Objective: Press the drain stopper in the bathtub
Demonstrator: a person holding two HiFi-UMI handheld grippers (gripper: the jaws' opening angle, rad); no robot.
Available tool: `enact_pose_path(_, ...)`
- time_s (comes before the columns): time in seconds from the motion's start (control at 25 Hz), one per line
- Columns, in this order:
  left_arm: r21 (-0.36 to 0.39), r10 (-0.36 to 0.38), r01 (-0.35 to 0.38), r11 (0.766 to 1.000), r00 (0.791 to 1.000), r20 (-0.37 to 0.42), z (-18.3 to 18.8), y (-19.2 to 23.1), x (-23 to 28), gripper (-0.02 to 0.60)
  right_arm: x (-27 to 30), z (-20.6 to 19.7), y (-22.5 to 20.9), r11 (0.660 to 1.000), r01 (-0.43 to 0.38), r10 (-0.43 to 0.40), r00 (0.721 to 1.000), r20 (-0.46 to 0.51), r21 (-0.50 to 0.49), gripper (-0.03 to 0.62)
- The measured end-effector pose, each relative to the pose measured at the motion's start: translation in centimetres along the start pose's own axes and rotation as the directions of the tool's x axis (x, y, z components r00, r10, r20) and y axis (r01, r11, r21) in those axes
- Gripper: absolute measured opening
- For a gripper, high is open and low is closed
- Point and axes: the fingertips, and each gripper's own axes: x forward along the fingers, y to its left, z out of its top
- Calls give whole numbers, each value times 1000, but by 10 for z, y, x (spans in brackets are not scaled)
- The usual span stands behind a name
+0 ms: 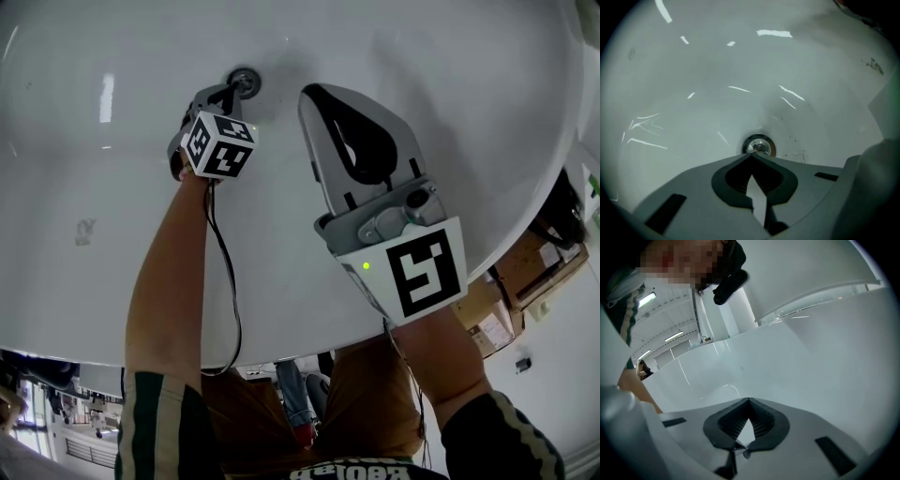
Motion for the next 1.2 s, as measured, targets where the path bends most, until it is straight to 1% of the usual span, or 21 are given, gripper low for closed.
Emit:
enact_pose_path(0.12,-47,1,1,999,999,33,5,5,-13,6,0,-3,-2,1000,5,-5,1000,-13,6,9)
enact_pose_path(0.4,-89,-18,28,996,993,112,24,-1,-41,6,4,-20,-9,1000,30,-30,998,-61,-3,9)
enact_pose_path(0.64,-130,-9,31,991,985,172,30,1,-82,6,6,-36,-11,997,31,-39,993,-115,-64,9)
enact_pose_path(0.88,-163,22,19,986,969,245,39,7,-131,6,5,-46,-4,996,12,-26,988,-151,-92,9)
enact_pose_path(1.08,-191,64,-5,982,951,303,47,19,-178,6,-8,-36,4,992,11,-30,988,-151,-130,9)
enact_pose_path(1.2,-202,85,-18,979,940,331,50,24,-207,6,-18,-28,10,994,25,-41,989,-142,-109,9)
